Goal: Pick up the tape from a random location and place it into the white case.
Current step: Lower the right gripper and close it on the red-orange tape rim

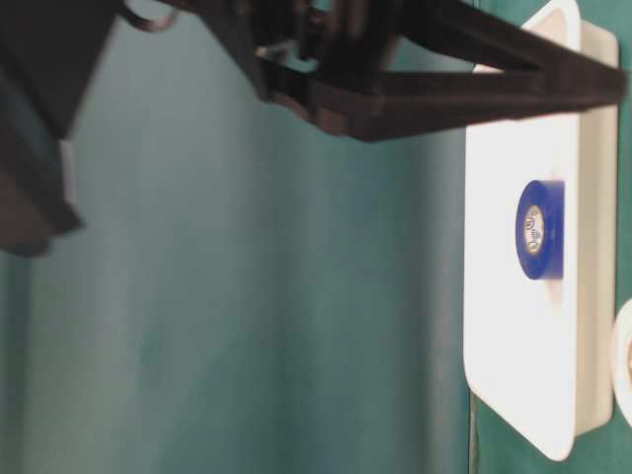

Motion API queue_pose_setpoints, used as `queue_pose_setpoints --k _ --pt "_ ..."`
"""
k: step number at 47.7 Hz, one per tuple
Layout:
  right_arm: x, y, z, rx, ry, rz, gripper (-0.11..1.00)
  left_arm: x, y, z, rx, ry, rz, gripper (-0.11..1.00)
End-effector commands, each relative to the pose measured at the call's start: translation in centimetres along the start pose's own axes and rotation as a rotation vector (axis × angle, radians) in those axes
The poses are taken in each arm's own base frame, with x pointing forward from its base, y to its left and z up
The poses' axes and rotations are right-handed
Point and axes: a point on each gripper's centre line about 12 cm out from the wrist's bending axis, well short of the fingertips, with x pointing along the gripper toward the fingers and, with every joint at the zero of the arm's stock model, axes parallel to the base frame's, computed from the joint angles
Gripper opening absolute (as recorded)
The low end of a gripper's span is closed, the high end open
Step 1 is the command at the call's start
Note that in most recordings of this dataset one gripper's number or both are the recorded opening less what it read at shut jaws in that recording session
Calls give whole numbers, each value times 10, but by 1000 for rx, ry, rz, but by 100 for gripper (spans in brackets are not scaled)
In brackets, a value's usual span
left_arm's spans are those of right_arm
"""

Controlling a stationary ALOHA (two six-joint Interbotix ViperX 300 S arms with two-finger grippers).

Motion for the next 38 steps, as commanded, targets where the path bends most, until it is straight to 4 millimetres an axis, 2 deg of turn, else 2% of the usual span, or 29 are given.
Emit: queue_pose_setpoints --k 1,12,38 --pt "2 0 6 2 -30 4 91 1 0 5 -3 -9 0 93" --pt "29 0 2 2 -36 6 91 1 0 5 -1 -9 0 93" --pt "77 -4 -10 6 -30 4 91 1 0 5 -1 -9 0 93"
